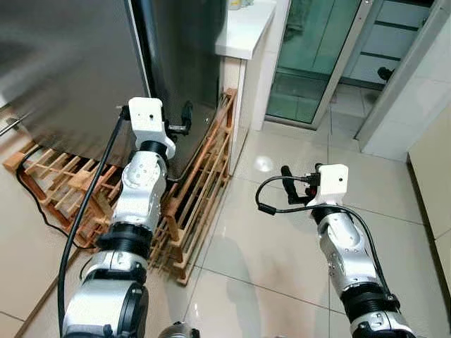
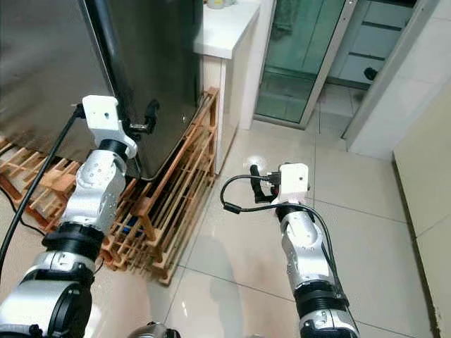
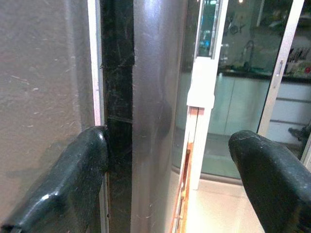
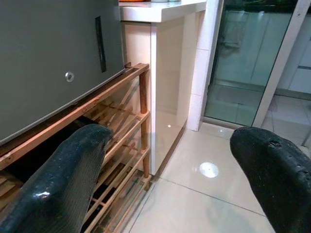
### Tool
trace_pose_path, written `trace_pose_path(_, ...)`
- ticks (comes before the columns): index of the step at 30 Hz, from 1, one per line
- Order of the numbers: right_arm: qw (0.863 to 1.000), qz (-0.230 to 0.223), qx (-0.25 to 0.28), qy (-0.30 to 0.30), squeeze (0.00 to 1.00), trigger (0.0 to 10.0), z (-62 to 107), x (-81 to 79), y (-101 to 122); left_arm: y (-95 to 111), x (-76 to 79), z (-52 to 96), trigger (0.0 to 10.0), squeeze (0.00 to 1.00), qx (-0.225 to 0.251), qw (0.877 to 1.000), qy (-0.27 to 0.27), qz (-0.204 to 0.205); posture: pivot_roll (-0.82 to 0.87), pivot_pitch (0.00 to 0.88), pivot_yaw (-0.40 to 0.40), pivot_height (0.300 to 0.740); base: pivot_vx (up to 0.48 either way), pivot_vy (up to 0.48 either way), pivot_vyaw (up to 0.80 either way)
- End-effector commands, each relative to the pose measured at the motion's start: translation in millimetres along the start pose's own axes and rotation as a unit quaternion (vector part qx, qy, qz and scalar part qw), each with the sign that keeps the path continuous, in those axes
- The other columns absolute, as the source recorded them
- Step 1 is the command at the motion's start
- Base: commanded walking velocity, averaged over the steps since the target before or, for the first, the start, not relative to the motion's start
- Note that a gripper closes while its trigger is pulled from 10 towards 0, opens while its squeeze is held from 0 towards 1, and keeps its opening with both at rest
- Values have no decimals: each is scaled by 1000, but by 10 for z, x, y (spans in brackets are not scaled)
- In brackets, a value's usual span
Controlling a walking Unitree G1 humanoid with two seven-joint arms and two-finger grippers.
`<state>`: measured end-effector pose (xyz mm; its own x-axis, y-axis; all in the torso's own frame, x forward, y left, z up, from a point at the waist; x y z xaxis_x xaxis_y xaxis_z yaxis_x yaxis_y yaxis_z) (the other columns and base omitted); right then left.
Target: Restocking fridge
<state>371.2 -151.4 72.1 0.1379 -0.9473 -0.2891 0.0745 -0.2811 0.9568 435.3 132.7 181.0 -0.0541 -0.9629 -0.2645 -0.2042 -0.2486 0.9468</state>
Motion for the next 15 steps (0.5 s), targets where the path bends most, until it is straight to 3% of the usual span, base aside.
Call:
trace_pose_path(1,1000,4,4,10,0,10000,-4,-41,41,41,352,-71,10000,0,-5,998,-66,-11,-2,0,-18,740,0,0,0)
trace_pose_path(2,1000,4,1,14,0,10000,8,-61,24,152,575,-73,10000,0,19,994,-111,-7,-8,0,-17,740,0,0,0)
trace_pose_path(5,1000,6,-8,26,0,10000,51,-97,-27,427,1024,-44,10000,0,72,978,-194,17,-21,0,-15,740,0,0,0)
trace_pose_path(6,1000,6,-8,26,0,10000,51,-97,-27,427,1024,-44,10000,0,72,978,-194,17,-21,0,-15,740,0,0,0)
trace_pose_path(7,999,8,-13,30,0,10000,93,-101,-59,632,1317,4,10000,0,103,962,-248,53,-43,0,-7,740,0,0,0)
trace_pose_path(8,999,8,-14,31,0,10000,111,-100,-70,727,1435,35,10000,0,117,953,-271,70,-43,0,-7,740,0,0,0)
trace_pose_path(10,999,11,-17,28,0,10000,137,-82,-83,885,1607,84,10000,0,141,938,-304,91,-63,0,3,740,0,0,0)
trace_pose_path(15,1000,16,-24,4,0,10000,221,64,-125,1289,1943,308,10000,0,200,880,-393,173,-92,0,17,740,0,0,0)
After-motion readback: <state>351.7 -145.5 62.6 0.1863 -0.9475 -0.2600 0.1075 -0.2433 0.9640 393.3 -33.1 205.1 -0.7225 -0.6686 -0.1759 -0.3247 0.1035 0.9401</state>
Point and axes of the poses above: a point about 5 cm out from each wrist's last joint towards the gripper, its own z axis pointing back from the gripper into the wrist, its own y axis along the axis of the wrist's last joint, x = y × z, the point moved 6 cm from there along -z, pointing out of the wrist towards the gripper, and after that the axes turned 15 degrees about -z, right-handed, at the moved point
